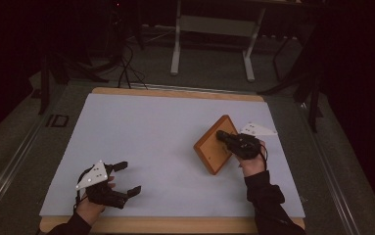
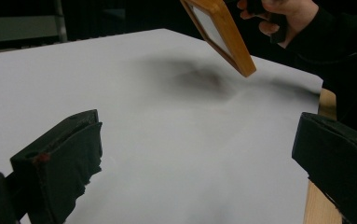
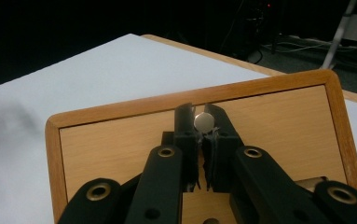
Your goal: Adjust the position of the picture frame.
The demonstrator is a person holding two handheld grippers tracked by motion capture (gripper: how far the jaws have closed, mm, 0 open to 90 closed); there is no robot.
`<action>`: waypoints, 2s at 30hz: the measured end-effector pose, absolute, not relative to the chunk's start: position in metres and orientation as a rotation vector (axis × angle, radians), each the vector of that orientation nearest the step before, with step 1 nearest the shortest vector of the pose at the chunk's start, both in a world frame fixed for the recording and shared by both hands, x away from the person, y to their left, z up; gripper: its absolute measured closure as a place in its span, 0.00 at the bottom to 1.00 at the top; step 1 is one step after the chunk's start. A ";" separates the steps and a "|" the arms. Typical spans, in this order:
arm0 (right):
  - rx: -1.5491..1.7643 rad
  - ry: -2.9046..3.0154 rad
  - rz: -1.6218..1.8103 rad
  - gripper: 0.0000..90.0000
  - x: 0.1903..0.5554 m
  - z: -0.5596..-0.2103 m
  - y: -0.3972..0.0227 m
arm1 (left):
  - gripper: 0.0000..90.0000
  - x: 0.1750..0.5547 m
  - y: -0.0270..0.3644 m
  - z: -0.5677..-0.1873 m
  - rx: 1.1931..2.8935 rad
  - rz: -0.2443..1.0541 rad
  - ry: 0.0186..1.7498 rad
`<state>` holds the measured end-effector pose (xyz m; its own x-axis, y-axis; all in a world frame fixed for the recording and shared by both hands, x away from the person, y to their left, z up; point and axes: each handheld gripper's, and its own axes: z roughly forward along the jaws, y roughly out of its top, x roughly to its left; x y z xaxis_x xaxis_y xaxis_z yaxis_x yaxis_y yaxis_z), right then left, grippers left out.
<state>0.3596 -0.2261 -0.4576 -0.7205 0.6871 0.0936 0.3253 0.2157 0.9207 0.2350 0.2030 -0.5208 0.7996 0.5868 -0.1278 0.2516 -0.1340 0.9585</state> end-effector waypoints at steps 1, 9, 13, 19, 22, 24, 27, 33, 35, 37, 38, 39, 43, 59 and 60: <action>0.946 2.163 1.502 0.95 0.357 -0.458 -0.223 | 0.02 0.235 0.203 -0.521 1.719 0.328 0.659; 0.950 2.189 1.485 0.95 0.343 -0.468 -0.203 | 0.02 0.234 0.201 -0.521 1.726 0.324 0.639; 0.971 2.216 1.485 0.95 0.344 -0.479 -0.197 | 0.02 0.234 0.201 -0.521 1.722 0.322 0.636; 1.003 2.238 1.483 0.95 0.351 -0.493 -0.188 | 0.02 0.234 0.201 -0.521 1.727 0.319 0.633; 1.005 2.242 1.471 0.95 0.354 -0.496 -0.184 | 0.02 0.234 0.201 -0.521 1.725 0.317 0.631; 1.001 2.253 1.458 0.95 0.358 -0.499 -0.178 | 0.02 0.234 0.201 -0.521 1.725 0.316 0.632; 0.999 2.256 1.449 0.95 0.362 -0.500 -0.172 | 0.02 0.235 0.201 -0.521 1.727 0.314 0.632; 1.005 2.271 1.422 0.94 0.372 -0.505 -0.157 | 0.02 0.234 0.200 -0.521 1.734 0.316 0.625; 1.012 2.279 1.401 0.94 0.375 -0.508 -0.152 | 0.02 0.234 0.201 -0.521 1.731 0.315 0.627; 1.007 2.293 1.376 0.94 0.378 -0.510 -0.147 | 0.02 0.234 0.201 -0.521 1.731 0.314 0.628; 1.015 2.296 1.364 0.94 0.380 -0.511 -0.145 | 0.02 0.234 0.201 -0.521 1.732 0.313 0.628; 1.011 2.299 1.348 0.94 0.381 -0.512 -0.142 | 0.02 0.234 0.201 -0.521 1.732 0.314 0.628; 1.014 2.308 1.319 0.94 0.385 -0.516 -0.134 | 0.02 0.234 0.201 -0.521 1.734 0.315 0.628; 1.022 2.354 1.270 0.94 0.390 -0.532 -0.119 | 0.02 0.234 0.202 -0.521 1.733 0.314 0.629; 1.020 2.357 1.268 0.94 0.391 -0.533 -0.119 | 0.02 0.234 0.202 -0.521 1.733 0.311 0.630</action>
<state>0.3908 -0.1189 -0.5325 -0.7132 0.6959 0.0840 0.4535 0.3667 0.8123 0.2339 0.2021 -0.5215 0.8173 0.5631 -0.1225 0.2452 -0.1474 0.9582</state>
